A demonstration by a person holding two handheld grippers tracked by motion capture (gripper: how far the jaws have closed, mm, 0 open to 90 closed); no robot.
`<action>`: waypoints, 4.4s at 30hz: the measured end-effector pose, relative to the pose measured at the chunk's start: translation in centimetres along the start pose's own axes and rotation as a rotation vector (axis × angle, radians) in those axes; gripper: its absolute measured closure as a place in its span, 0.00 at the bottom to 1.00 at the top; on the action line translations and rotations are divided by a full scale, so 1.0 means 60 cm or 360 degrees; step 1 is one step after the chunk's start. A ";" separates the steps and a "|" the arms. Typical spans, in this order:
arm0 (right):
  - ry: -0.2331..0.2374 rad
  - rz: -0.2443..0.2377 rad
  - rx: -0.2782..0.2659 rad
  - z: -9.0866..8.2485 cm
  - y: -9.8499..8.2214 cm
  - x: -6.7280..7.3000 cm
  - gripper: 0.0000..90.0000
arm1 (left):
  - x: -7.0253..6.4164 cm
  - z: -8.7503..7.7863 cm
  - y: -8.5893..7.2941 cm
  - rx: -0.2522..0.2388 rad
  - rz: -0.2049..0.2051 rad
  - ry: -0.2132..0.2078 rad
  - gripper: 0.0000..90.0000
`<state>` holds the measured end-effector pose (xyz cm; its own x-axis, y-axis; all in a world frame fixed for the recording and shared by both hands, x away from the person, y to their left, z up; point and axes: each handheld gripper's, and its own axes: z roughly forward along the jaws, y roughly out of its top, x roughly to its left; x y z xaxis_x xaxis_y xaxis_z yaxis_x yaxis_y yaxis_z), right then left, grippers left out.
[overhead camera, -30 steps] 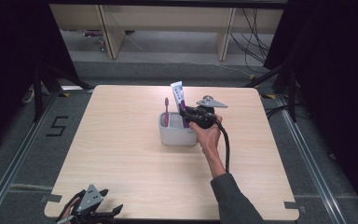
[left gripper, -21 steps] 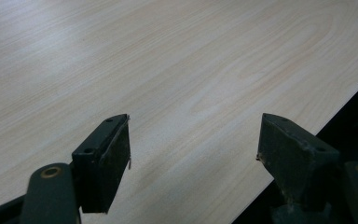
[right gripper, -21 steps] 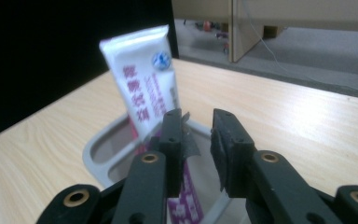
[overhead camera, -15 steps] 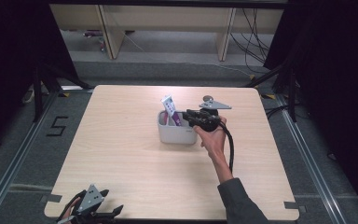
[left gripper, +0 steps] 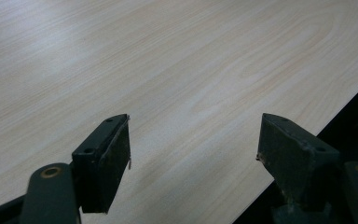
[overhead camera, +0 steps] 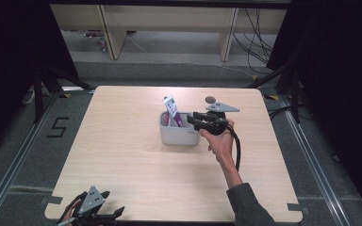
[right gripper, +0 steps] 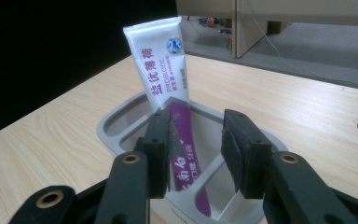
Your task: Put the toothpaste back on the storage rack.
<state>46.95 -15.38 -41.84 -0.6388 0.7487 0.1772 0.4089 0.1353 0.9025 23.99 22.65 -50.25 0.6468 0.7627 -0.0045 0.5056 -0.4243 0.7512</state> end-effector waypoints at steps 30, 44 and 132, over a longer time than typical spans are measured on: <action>-0.0006 0.0037 0.0028 -0.044 -0.015 0.005 0.41 | 0.001 0.001 0.001 0.0020 0.0004 0.0007 0.27; -0.0039 0.0043 0.0060 -0.069 -0.028 0.004 0.36 | 0.002 0.000 0.001 0.0021 0.0003 0.0008 0.27; -0.0004 0.0003 0.0316 -0.200 -0.187 0.027 0.19 | 0.005 -0.005 -0.001 0.0046 0.0019 0.0033 0.27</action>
<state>33.52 -23.46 -46.99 -0.6361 0.7509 0.1776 0.5309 0.2589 0.8069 23.99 23.05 -50.13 0.6411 0.7673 0.0179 0.5147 -0.4471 0.7316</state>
